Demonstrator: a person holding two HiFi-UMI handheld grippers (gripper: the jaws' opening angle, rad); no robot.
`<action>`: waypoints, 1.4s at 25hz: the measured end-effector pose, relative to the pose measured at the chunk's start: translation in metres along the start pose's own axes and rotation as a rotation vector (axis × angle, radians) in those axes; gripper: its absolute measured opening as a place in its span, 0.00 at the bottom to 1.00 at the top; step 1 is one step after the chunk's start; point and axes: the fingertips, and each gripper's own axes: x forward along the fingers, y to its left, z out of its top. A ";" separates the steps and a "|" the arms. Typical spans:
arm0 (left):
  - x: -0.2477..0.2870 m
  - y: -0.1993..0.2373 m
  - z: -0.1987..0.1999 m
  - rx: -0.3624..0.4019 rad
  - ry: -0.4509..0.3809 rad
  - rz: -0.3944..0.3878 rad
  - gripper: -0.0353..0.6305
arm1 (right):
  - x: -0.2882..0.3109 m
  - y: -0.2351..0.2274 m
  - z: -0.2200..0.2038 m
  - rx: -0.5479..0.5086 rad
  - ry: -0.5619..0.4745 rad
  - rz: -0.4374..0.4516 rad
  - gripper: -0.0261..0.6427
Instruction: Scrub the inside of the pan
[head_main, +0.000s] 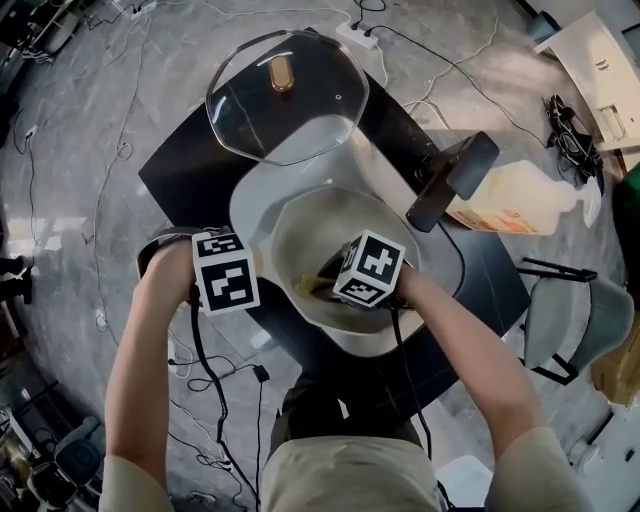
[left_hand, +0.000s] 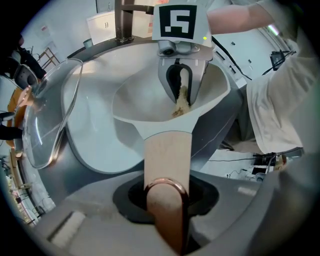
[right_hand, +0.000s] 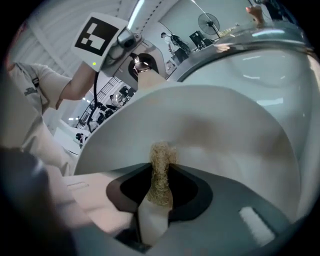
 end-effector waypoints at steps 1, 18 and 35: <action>0.000 0.000 0.000 -0.002 -0.001 0.002 0.22 | 0.001 -0.007 0.006 -0.020 -0.011 -0.036 0.20; 0.002 0.000 0.000 -0.017 -0.012 0.036 0.22 | -0.030 -0.126 -0.049 -0.216 0.332 -0.580 0.19; 0.002 -0.002 0.000 -0.023 -0.001 0.041 0.22 | -0.024 0.022 -0.082 -0.214 0.493 0.005 0.19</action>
